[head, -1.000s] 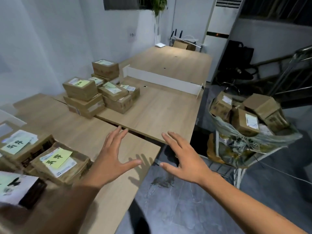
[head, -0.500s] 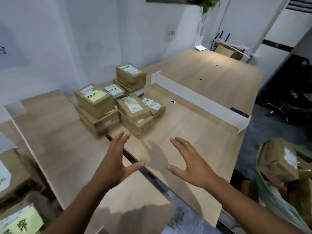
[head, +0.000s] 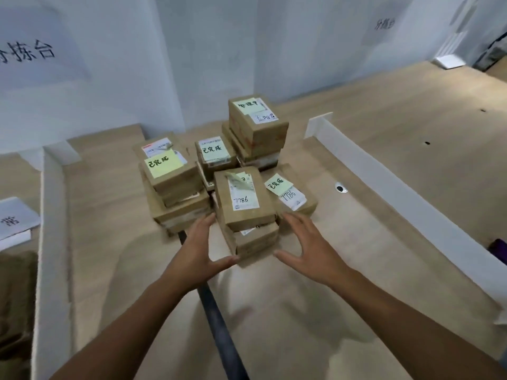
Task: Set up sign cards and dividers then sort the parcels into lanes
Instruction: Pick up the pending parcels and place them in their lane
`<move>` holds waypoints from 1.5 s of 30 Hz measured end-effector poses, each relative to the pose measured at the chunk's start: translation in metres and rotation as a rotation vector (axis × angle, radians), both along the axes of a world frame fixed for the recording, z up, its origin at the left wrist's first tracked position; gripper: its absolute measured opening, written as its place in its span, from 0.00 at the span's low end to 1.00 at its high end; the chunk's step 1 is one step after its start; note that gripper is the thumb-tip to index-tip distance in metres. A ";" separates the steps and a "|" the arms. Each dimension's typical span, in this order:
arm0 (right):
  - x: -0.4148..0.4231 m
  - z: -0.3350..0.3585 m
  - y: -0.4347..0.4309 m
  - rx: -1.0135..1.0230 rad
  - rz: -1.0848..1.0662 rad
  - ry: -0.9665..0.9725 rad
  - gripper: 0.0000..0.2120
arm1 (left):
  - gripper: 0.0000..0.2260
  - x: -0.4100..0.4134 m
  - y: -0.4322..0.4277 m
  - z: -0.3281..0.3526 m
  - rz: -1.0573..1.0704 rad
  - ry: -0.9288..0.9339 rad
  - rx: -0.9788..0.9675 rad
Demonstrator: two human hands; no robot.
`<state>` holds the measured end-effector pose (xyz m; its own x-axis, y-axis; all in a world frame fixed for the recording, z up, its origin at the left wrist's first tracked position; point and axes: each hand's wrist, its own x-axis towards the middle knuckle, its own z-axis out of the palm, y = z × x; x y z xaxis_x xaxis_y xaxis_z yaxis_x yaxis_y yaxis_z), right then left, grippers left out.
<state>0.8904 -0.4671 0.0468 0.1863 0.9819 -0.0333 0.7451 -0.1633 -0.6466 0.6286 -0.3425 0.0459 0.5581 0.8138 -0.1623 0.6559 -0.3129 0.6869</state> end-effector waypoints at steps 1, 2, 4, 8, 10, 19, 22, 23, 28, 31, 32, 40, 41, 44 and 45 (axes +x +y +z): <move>0.008 -0.006 0.015 -0.011 0.016 -0.007 0.41 | 0.53 0.010 0.010 -0.003 0.004 0.000 -0.005; 0.016 -0.012 0.029 -0.030 0.032 -0.009 0.42 | 0.53 0.019 0.020 -0.007 0.010 -0.005 -0.013; 0.028 -0.022 0.058 -0.049 0.060 0.004 0.43 | 0.54 0.035 0.041 -0.012 0.032 -0.013 -0.033; 0.041 -0.039 0.105 -0.055 0.083 0.014 0.46 | 0.55 0.058 0.078 -0.023 0.018 -0.021 -0.015; 0.046 -0.045 0.126 -0.089 0.086 -0.005 0.46 | 0.55 0.070 0.097 -0.027 0.037 -0.031 -0.021; 0.062 -0.081 0.164 -0.161 0.138 -0.032 0.46 | 0.40 0.095 0.142 -0.052 0.001 -0.059 0.012; 0.058 -0.090 0.165 -0.137 0.144 0.005 0.42 | 0.32 0.095 0.138 -0.061 0.069 -0.083 -0.012; 0.058 -0.092 0.166 -0.126 0.141 0.006 0.42 | 0.31 0.096 0.137 -0.064 0.087 -0.084 -0.008; 0.059 -0.100 0.163 -0.132 0.161 -0.039 0.44 | 0.32 0.090 0.125 -0.076 0.058 0.040 0.061; 0.059 -0.098 0.159 -0.168 0.192 -0.011 0.47 | 0.37 0.088 0.117 -0.081 0.050 0.045 0.024; 0.058 -0.096 0.159 -0.172 0.190 0.004 0.48 | 0.38 0.089 0.114 -0.081 0.063 0.044 0.009; 0.050 -0.059 0.126 -0.185 0.184 0.027 0.52 | 0.40 0.087 0.083 -0.053 0.098 -0.019 -0.013; 0.050 -0.052 0.117 -0.164 0.188 0.016 0.52 | 0.39 0.084 0.075 -0.045 0.101 -0.035 0.008; 0.039 -0.027 0.087 -0.131 0.189 -0.036 0.53 | 0.36 0.074 0.045 -0.019 0.082 -0.081 0.092; 0.031 -0.019 0.077 -0.120 0.178 -0.051 0.51 | 0.36 0.070 0.033 -0.011 0.069 -0.094 0.117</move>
